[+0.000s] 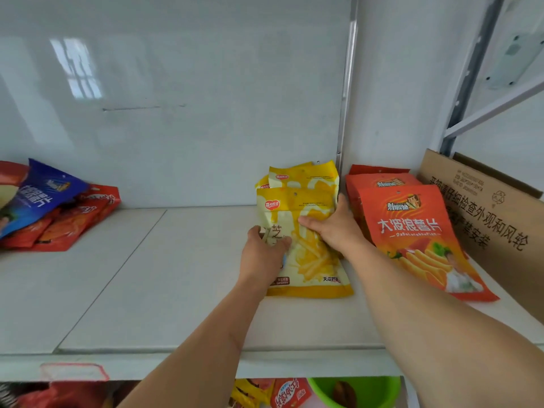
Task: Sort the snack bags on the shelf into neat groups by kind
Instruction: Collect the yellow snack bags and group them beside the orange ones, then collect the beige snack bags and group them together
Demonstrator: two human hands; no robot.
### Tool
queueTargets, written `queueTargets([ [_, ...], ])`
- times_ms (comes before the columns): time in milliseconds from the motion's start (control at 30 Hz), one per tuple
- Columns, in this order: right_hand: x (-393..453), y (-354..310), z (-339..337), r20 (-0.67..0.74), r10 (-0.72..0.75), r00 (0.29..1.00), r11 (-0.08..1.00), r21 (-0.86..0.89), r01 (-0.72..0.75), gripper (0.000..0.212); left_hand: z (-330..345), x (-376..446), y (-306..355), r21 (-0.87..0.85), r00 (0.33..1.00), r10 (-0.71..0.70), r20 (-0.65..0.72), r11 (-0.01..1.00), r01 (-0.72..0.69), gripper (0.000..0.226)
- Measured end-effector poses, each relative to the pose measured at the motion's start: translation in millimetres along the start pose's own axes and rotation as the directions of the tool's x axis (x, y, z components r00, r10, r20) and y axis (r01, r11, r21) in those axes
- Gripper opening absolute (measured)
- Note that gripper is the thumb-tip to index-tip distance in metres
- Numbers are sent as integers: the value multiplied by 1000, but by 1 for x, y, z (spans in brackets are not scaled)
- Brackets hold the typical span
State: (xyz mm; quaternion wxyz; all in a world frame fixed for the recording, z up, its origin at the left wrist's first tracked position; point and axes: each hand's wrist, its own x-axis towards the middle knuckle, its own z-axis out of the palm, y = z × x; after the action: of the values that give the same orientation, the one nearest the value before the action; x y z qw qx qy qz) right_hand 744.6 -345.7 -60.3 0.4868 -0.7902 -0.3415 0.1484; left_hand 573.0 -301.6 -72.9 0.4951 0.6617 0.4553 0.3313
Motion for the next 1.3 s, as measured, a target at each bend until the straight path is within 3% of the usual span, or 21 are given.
queueTargets([
  [233,-22,-27,4,-139,-183,973,877,-469,98,113,-37,-2,-3,243,995,84,-62,968,-67,63],
  [367,-43,-48,30,-94,-478,873,661,-693,287,74,-76,-5,-12,574,971,236,-39,801,-172,45],
  [467,-59,-67,69,26,-630,776,512,-738,440,43,-113,-6,-21,708,947,320,-7,671,-221,41],
  [567,-77,-88,118,116,-691,713,438,-718,542,30,-158,-7,-34,805,914,404,28,533,-260,39],
  [700,-107,-125,186,195,-697,690,411,-680,607,27,-239,-3,-56,909,887,455,74,335,-248,37],
  [833,-128,-157,239,245,-692,679,401,-651,644,30,-304,-2,-68,949,881,462,104,220,-228,33],
  [1000,-159,-207,315,278,-680,678,423,-607,673,32,-390,2,-94,959,884,464,53,224,-175,31],
  [1133,-171,-242,363,308,-682,664,431,-564,705,30,-442,9,-109,952,892,451,-21,281,-120,33],
  [1300,-172,-284,427,281,-663,693,550,-445,707,26,-500,32,-128,913,889,426,-166,407,-24,33],
])
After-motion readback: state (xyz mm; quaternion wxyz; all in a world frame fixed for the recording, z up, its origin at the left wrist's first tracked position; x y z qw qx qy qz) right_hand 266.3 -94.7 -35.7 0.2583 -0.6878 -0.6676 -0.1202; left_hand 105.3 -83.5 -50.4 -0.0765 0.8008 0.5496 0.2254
